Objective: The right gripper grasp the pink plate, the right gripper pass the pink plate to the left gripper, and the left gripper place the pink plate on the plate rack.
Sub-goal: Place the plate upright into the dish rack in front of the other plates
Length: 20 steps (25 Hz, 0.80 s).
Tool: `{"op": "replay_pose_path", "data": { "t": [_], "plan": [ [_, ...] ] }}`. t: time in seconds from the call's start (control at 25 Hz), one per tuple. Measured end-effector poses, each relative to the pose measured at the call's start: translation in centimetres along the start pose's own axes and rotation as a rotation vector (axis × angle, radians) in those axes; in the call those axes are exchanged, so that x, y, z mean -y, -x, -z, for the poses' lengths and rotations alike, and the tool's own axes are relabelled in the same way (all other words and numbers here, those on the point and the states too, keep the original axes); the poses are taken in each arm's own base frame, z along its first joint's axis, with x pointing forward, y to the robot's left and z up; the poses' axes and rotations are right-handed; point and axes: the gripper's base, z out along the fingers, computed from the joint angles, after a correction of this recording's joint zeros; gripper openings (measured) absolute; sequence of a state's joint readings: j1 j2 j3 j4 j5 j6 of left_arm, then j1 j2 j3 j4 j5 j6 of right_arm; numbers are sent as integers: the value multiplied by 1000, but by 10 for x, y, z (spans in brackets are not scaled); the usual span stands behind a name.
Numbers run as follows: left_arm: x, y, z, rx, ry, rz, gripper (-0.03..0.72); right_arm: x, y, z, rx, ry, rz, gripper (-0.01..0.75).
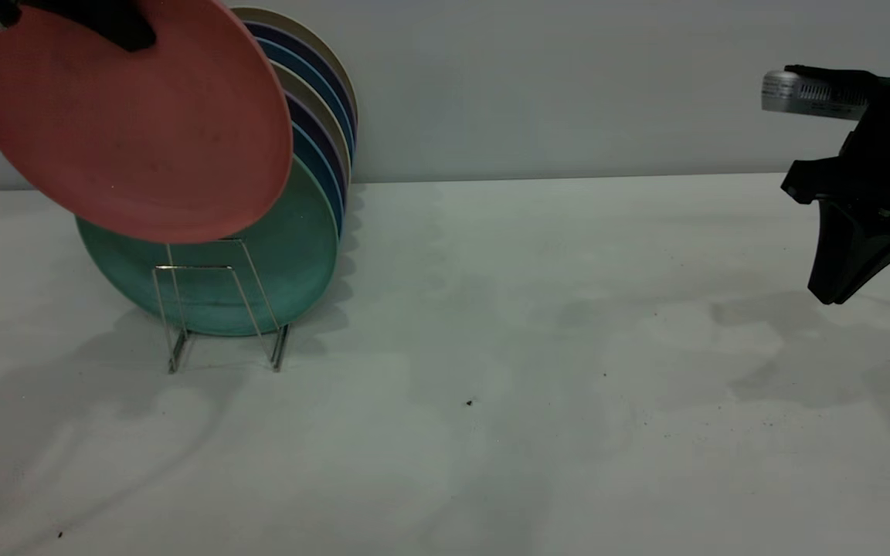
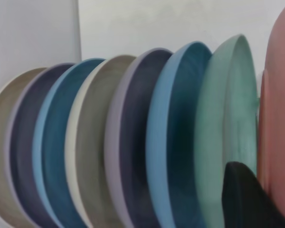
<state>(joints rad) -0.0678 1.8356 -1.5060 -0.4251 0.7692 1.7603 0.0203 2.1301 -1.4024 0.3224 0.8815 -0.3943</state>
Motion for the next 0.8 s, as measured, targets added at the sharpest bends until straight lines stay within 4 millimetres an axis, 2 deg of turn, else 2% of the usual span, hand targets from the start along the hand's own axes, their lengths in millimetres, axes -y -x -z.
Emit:
{"op": "replay_pose_path", "data": {
  "t": [0.28, 0.8],
  "plan": [
    [0, -5, -15, -6, -17, 10, 131, 0, 0, 0, 1, 0, 0, 11],
    [4, -7, -21, 1, -63, 18, 131, 1, 0, 0, 2, -15, 11, 11]
  ]
}}
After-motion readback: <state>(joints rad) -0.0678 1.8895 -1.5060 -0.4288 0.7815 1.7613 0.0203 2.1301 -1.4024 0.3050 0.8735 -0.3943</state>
